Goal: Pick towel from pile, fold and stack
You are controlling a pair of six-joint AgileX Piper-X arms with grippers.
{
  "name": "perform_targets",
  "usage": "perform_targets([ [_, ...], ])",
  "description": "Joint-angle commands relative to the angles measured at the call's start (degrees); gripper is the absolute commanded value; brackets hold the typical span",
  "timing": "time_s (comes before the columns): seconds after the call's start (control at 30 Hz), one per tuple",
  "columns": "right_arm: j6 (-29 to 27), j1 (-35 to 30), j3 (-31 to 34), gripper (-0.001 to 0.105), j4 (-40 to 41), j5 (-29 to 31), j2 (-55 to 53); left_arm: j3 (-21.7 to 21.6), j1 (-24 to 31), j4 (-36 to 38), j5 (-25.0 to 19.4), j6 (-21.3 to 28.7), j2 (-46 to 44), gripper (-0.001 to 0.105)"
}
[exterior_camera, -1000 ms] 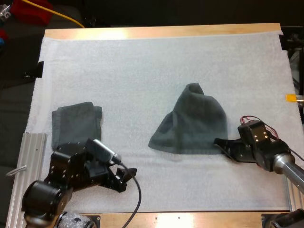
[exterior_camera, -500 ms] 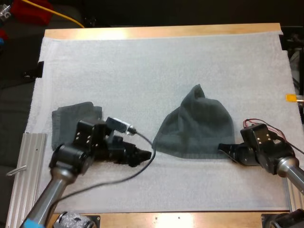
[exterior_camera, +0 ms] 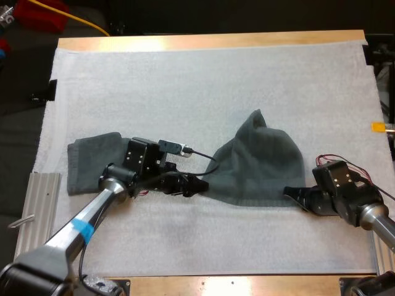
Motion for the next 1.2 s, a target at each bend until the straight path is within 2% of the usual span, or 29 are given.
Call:
perform_targets([
  [0.0,-0.9,0.1,-0.1,0.001,0.5,0.5,-0.4,-0.1,-0.2,-2.2,1.0,-0.4,1.0,0.067],
  [0.2,-0.9,0.1,-0.1,0.001,0.5,0.5,-0.4,-0.2,-0.2,-6.8,1.2,-2.8,7.1,0.067],
  [0.3,-0.9,0.1,-0.1,0.001,0.5,0.3,-0.4,-0.5,-0.4,-7.8,3.5,-3.2,9.6,0.067],
  [0.6,-0.9,0.1,-0.1,0.001,0.5,0.3,-0.4,-0.9,-3.7,-8.2,5.1,-3.2,10.1,0.067],
  [0.7,-0.9,0.1,-0.1,0.001,0.5,0.3,-0.4,-0.9,-9.1,-8.5,2.1,-3.1,10.1,0.067],
  [0.8,-0.9,0.1,-0.1,0.001,0.5,0.1,-0.4,-0.9,-9.8,-8.1,0.7,-3.1,10.1,0.066],
  [0.9,-0.9,0.1,-0.1,0.001,0.5,0.0,-0.4,-0.9,-9.8,-7.7,0.7,-3.1,10.1,0.053],
  [0.93,-0.9,0.1,-0.1,0.001,0.5,0.0,-0.4,-0.9,-9.8,-7.7,0.7,-3.4,10.1,0.037],
  [0.97,-0.9,0.1,-0.1,0.001,0.5,0.0,-0.4,-0.9,-9.8,-7.6,0.7,-3.8,10.1,0.03],
  [1.03,-1.2,0.1,-0.1,0.001,0.5,-1.2,-0.4,-0.9,-9.8,-6.5,0.7,-5.0,10.0,0.004],
  [1.07,-1.6,0.1,-0.1,0.001,0.5,-2.3,-0.4,-0.9,-9.8,-5.8,0.7,-5.0,9.8,0.0],
  [1.17,-3.3,0.1,-0.1,0.001,0.5,-3.9,-0.4,-0.9,-9.8,-3.7,-1.3,-3.5,8.8,0.0],
])
